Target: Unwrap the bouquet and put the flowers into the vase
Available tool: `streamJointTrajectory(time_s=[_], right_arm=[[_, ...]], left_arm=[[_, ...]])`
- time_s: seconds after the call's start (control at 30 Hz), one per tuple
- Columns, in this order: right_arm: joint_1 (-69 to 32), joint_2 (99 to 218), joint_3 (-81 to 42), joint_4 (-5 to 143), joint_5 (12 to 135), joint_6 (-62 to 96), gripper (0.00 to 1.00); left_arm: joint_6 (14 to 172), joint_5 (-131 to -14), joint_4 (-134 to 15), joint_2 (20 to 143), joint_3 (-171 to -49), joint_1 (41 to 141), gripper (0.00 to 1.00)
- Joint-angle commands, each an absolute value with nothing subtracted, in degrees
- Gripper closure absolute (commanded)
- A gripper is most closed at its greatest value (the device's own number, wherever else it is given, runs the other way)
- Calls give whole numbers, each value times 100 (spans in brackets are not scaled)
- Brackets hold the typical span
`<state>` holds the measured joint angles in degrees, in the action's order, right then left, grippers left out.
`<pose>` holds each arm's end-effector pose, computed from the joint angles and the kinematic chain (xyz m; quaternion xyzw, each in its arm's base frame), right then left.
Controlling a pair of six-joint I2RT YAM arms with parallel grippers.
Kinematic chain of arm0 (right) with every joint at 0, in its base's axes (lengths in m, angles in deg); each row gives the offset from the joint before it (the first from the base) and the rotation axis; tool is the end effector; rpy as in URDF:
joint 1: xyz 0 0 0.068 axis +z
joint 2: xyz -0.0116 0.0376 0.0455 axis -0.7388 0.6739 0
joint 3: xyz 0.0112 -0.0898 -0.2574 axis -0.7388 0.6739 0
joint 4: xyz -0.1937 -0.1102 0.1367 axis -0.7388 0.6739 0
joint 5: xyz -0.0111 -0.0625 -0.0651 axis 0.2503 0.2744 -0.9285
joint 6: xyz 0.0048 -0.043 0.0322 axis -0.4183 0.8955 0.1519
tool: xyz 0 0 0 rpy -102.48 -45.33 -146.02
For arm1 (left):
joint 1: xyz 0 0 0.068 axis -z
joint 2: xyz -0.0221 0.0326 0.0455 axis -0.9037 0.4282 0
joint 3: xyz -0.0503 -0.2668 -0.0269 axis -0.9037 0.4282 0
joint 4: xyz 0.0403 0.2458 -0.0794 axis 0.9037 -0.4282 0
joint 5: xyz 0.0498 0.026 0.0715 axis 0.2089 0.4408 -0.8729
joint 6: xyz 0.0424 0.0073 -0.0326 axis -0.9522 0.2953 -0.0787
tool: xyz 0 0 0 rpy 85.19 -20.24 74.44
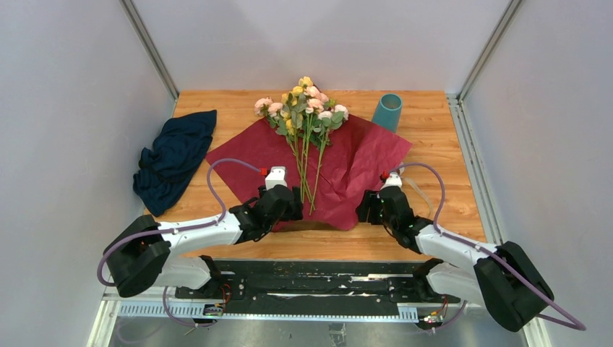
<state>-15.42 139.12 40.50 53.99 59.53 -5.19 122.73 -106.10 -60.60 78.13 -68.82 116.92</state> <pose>0.1728 0.1042 0.1537 0.0033 0.8729 0.2062 0.4422 0.1612 -0.1833 0.1786 -0.0064 0.8914 -0.1597 0.4240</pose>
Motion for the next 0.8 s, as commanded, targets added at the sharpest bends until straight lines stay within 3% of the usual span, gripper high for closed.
streamJointTrajectory(time_s=[0.0, 0.13, 0.33, 0.43, 0.6, 0.77], right_arm=[[-1588, 13887, 3977, 5314, 6143, -541, 37], [-1606, 13718, 4033, 5303, 5960, -444, 40], [-1766, 14197, 4037, 4795, 6041, -425, 66], [-1766, 14570, 3963, 4594, 6145, -423, 72], [-1767, 15010, 3863, 4354, 6376, -471, 99], [-1798, 15699, 3530, 4139, 6395, -398, 100]], left_arm=[[12232, -10816, -6098, 7804, -6926, 11729, 22], [12255, -10779, -6049, 7935, -6950, 11729, 22], [12240, -10763, -6046, 8048, -6973, 11729, 23], [12245, -10893, -6104, 7999, -6908, 11729, 23], [12388, -11043, -6069, 8020, -6692, 11725, 22], [12454, -11284, -5981, 8570, -6782, 11718, 22]])
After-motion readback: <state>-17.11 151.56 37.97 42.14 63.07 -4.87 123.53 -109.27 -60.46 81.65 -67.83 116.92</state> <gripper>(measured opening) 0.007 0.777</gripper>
